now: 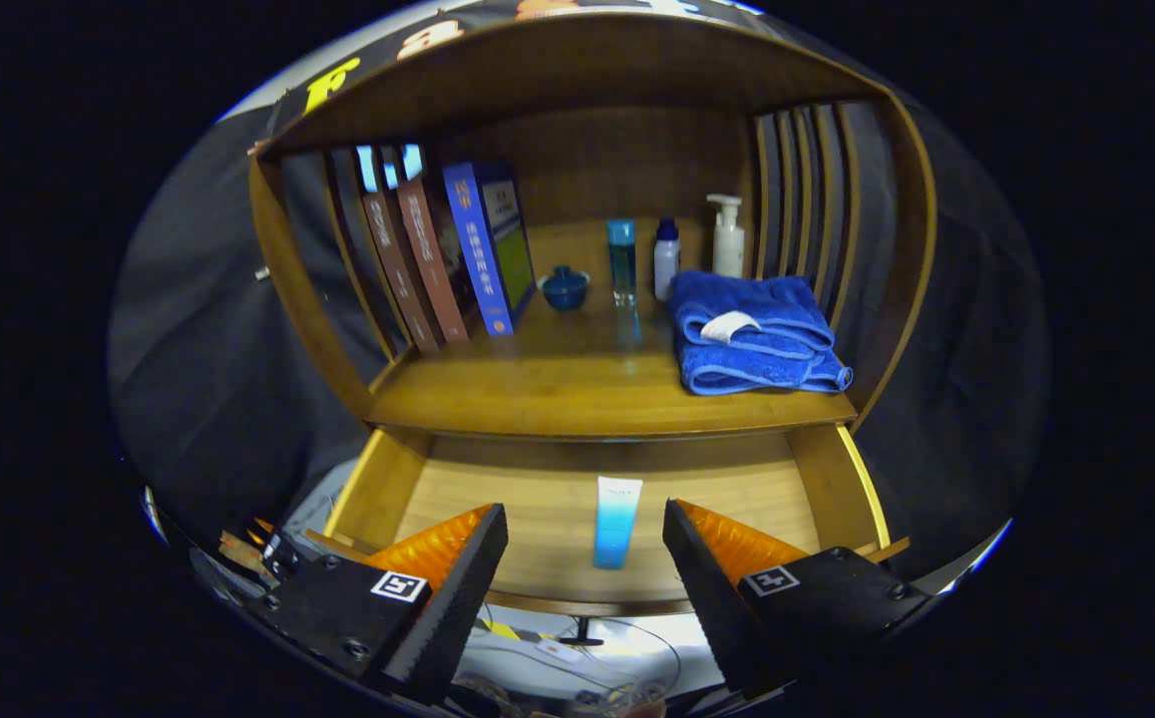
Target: Pull open the drawer, take out the items inside it, and place them on the countertop above the cabinet.
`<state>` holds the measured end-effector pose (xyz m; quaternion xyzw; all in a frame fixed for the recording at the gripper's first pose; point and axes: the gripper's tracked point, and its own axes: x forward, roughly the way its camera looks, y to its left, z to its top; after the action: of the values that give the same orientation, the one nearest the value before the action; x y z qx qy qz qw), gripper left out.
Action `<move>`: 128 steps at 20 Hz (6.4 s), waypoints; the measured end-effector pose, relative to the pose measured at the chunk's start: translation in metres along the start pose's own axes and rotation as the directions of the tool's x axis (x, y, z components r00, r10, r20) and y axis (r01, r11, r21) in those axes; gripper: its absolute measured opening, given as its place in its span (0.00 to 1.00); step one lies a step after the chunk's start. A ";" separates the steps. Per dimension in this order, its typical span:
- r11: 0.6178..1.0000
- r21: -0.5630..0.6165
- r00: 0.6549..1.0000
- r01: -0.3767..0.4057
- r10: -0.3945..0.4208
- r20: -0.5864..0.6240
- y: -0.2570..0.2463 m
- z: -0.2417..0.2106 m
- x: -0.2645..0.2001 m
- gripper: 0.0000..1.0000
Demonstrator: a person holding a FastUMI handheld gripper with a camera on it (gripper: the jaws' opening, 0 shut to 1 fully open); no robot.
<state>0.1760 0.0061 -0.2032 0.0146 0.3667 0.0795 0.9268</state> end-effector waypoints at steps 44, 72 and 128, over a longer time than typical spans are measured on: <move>0.983 0.054 0.895 -0.178 0.184 -0.406 0.035 -0.013 -0.001 0.33; 0.983 0.000 0.927 0.186 -0.175 -0.331 -0.007 0.092 0.147 0.87; 0.988 -0.017 0.863 0.152 -0.125 0.490 0.006 -0.136 0.006 1.00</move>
<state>0.0862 0.0082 -0.3061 -0.0174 0.1190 0.0166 0.9926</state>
